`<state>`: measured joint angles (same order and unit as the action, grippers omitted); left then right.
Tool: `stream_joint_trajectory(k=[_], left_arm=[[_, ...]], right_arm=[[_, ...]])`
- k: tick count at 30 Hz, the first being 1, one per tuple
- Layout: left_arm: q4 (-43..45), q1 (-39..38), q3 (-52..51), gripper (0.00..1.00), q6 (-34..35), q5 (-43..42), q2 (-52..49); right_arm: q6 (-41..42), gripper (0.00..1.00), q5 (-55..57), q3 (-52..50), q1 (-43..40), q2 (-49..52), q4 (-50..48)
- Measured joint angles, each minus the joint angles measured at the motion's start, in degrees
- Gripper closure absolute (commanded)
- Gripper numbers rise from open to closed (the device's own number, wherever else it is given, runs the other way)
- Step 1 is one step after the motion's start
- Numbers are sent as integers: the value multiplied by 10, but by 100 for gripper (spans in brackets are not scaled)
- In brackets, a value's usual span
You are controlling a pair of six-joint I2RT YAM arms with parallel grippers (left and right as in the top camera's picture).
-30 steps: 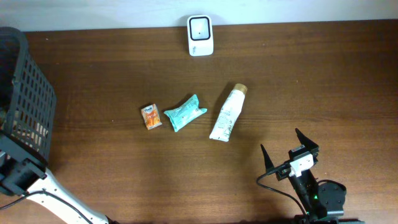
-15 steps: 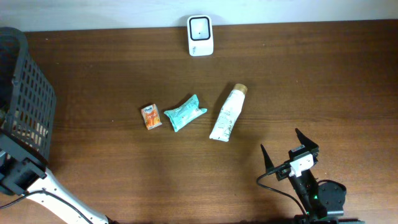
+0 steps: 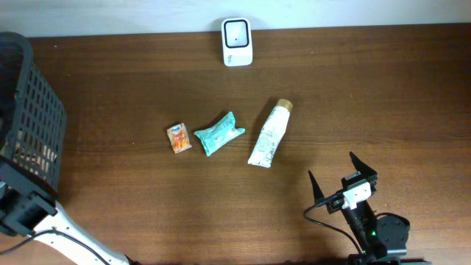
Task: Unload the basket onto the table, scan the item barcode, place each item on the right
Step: 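Reach into the basket and grasp the green-lidded jar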
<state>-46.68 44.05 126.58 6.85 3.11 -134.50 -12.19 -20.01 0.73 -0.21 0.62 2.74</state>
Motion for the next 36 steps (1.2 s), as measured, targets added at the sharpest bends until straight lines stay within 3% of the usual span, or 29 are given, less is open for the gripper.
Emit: stream_joint_trajectory(k=[11,18,26,36], left_arm=[[-2,-4,0,57,3,-87,127],[-8,-48,0,57,7,-122,252],[-107,-161,0,54,10,-141,369],[-246,-356,-2,54,24,-143,364]], right_arm=[[1,2,0,0,0,0,0],[0,2,0,0,0,0,0],[0,2,0,0,0,0,0],[0,2,0,0,0,0,0]])
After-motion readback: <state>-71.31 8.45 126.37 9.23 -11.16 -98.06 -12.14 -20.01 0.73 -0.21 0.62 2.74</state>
